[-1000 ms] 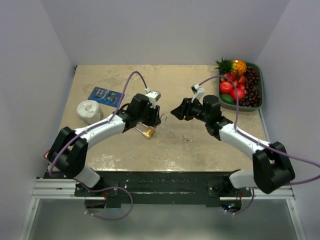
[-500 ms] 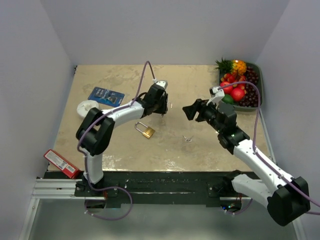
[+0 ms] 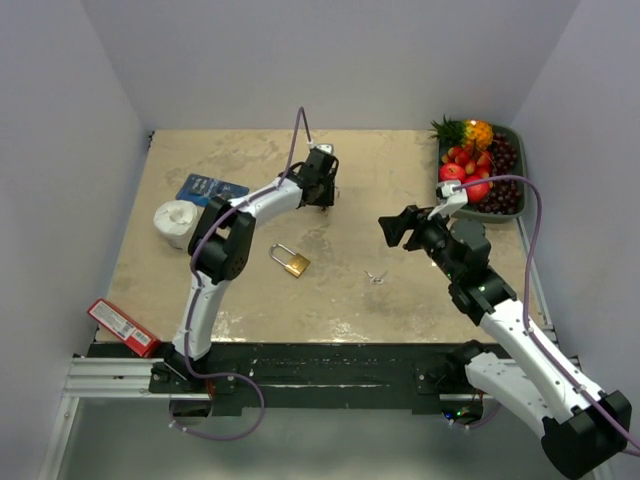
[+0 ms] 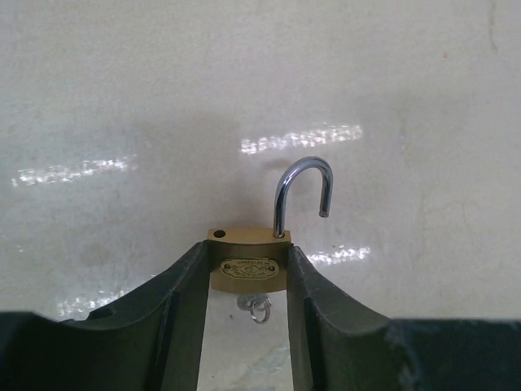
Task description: Unlock with the key
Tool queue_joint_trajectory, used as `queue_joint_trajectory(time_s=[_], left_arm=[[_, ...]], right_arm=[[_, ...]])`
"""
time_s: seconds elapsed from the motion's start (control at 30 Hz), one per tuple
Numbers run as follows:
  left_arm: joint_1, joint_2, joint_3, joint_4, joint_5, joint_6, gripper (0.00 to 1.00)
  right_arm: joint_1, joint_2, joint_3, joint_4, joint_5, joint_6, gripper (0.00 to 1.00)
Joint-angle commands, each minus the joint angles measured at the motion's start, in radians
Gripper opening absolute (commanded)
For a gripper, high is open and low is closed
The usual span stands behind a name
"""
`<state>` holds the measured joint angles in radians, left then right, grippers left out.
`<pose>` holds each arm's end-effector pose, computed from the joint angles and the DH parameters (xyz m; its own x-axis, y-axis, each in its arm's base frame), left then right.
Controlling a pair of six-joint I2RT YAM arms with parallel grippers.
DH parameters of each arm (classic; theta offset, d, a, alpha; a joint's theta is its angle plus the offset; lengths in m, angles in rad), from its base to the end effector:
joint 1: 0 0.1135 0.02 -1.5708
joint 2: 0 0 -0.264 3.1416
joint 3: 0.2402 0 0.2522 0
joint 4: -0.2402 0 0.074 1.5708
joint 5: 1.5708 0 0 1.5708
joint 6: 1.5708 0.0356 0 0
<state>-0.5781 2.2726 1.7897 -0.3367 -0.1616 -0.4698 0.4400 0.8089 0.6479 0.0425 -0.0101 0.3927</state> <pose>0.4300 -0.2737 0.1747 -0.7483 -0.0453 -0.6618 0.1218 0.9713 -0.2041 0.1790 0.0847 0.3115 -0.2653 0.2981 -0.9169 -0.3609 0.8512 0.3811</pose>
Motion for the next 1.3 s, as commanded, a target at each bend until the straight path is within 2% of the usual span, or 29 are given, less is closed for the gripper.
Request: queue_joint_trajectory(time_s=[0.0,0.23,0.43,0.6,0.8,0.97,1.13,1.27], left_arm=[[0.023,0.013,0.074,-0.024,-0.055,-0.041,0.0],[0.032,0.064,0.112,-0.035,-0.104,-0.021,0.02],[0.037,0.096,0.139,-0.028,-0.09,-0.001,0.22],[0.04,0.094,0.119,-0.002,-0.09,0.008,0.33],[0.04,0.093,0.102,0.013,-0.076,0.014,0.55],[0.038,0.081,0.086,0.03,-0.075,0.025,0.67],[0.035,0.025,0.041,0.093,-0.056,0.052,0.78],[0.017,-0.102,-0.03,0.223,-0.065,0.106,0.85]], right_arm=[[0.0,-0.02,-0.011,-0.024,0.03,-0.023,0.74],[0.0,-0.017,-0.016,-0.023,0.027,-0.018,0.75],[0.0,-0.007,-0.022,-0.023,0.024,-0.011,0.75],[0.0,-0.005,-0.039,-0.023,0.016,0.005,0.75],[0.0,0.006,-0.047,-0.027,0.015,0.011,0.75],[0.0,0.016,-0.05,-0.032,0.013,0.009,0.75],[0.002,0.024,-0.056,-0.038,0.013,0.009,0.74],[-0.001,0.026,-0.048,-0.072,0.021,0.006,0.74]])
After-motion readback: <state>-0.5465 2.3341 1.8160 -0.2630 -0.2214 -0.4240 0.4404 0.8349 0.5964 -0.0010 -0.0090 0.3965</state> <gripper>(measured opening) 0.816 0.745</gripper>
